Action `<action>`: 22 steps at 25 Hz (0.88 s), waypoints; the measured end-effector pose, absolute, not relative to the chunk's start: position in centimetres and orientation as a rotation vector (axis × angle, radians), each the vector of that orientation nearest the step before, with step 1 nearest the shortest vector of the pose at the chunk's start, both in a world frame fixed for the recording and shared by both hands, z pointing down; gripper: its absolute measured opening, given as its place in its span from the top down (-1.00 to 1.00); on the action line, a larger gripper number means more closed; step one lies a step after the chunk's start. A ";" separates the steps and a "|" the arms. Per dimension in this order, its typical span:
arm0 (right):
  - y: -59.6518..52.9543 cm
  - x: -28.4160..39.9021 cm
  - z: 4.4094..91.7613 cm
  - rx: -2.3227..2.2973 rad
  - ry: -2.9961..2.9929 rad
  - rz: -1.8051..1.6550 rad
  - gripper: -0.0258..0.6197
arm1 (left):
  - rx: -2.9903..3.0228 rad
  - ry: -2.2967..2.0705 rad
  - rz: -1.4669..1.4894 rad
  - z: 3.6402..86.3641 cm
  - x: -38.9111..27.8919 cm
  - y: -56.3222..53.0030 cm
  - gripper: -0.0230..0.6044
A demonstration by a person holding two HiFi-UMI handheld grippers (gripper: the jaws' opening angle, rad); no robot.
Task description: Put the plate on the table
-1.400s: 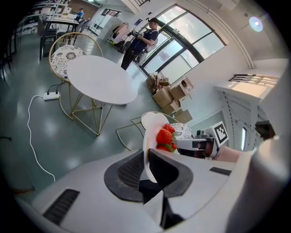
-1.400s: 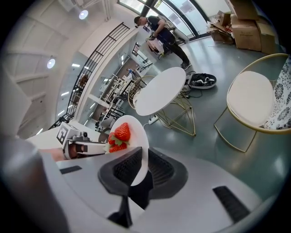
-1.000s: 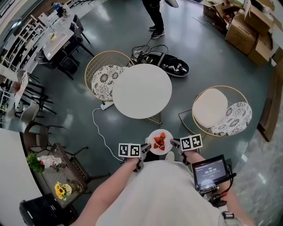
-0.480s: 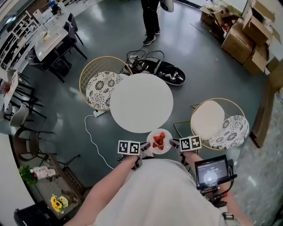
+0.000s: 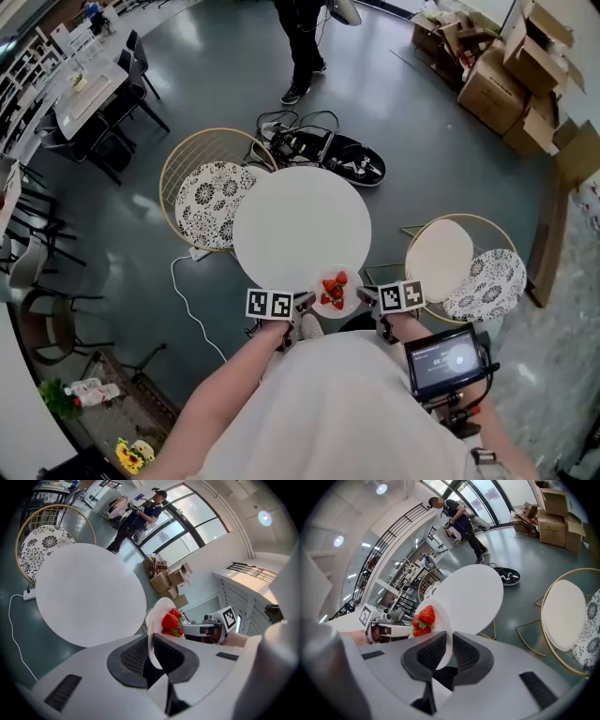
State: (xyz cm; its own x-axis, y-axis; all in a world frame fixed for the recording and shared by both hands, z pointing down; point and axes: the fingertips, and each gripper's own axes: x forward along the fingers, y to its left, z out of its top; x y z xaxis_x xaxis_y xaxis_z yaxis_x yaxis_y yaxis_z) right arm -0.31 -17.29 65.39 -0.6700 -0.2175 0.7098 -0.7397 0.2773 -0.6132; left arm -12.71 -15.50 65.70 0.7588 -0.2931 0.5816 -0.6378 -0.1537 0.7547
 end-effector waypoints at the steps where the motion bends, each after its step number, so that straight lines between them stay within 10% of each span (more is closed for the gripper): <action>1: -17.5 -0.5 65.4 0.857 -2.052 1.383 0.84 | 1.747 -0.732 0.351 65.7 -12.9 -15.7 0.87; 22: -27.3 0.5 72.7 0.656 -1.876 1.372 0.84 | 1.565 -0.770 0.477 72.5 -11.6 -24.4 0.86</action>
